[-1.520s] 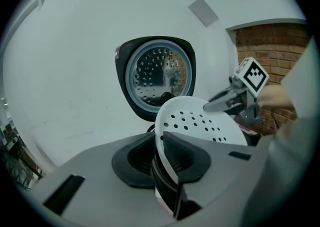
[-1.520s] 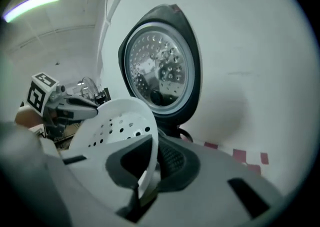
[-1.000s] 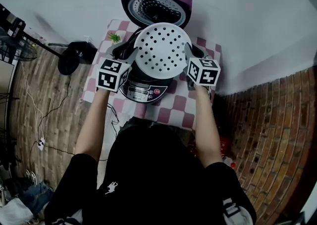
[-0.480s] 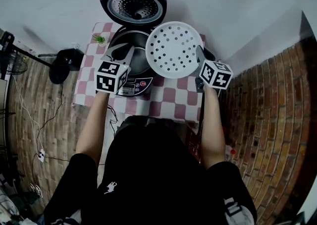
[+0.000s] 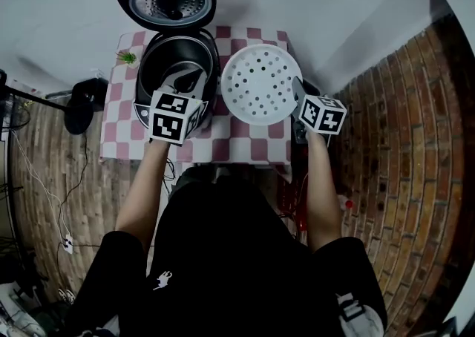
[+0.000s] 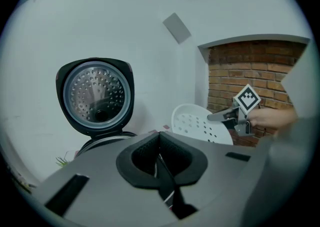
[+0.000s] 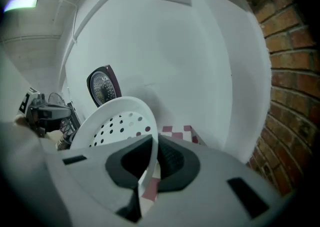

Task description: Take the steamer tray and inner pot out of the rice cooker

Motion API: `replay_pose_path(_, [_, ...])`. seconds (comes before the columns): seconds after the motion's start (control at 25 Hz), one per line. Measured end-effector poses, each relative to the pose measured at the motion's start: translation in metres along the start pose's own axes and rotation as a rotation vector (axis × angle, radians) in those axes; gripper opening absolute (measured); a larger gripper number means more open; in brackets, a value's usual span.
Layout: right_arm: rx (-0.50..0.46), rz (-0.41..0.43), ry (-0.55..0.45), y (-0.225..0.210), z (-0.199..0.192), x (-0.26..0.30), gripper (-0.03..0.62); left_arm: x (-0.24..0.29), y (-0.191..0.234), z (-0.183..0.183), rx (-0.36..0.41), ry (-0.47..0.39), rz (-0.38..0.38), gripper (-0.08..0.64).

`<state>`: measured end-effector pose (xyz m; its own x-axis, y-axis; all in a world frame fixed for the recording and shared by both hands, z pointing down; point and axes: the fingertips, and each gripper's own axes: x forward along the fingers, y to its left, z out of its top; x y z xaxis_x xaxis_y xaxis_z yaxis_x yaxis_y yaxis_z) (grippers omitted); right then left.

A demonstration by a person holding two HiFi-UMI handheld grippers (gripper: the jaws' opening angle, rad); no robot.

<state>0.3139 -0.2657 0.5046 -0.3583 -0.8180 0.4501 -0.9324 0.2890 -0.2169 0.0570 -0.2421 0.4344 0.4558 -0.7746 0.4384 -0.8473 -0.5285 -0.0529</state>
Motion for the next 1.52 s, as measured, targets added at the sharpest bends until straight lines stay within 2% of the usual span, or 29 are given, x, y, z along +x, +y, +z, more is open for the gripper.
replay_pose_path(0.28, [0.051, -0.021, 0.106, -0.019, -0.067, -0.005, 0.018, 0.011, -0.05, -0.011, 0.042, 0.032, -0.063, 0.003])
replay_pose_path(0.56, [0.101, -0.037, 0.215, -0.028, -0.133, 0.002, 0.018, 0.016, -0.086, -0.031, 0.047, 0.071, -0.138, 0.003])
replay_pose_path(0.72, [0.126, -0.054, 0.267, -0.033, -0.162, 0.01, 0.018, 0.02, -0.109, -0.043, 0.093, 0.086, -0.191, 0.003])
replay_pose_path(1.0, [0.145, -0.076, 0.331, -0.038, -0.189, 0.018, 0.02, 0.027, -0.136, -0.067, 0.145, 0.14, -0.245, 0.003])
replay_pose_path(1.52, [0.145, -0.132, 0.415, -0.046, -0.216, 0.03, 0.028, 0.033, -0.13, -0.086, 0.111, 0.185, -0.232, 0.003])
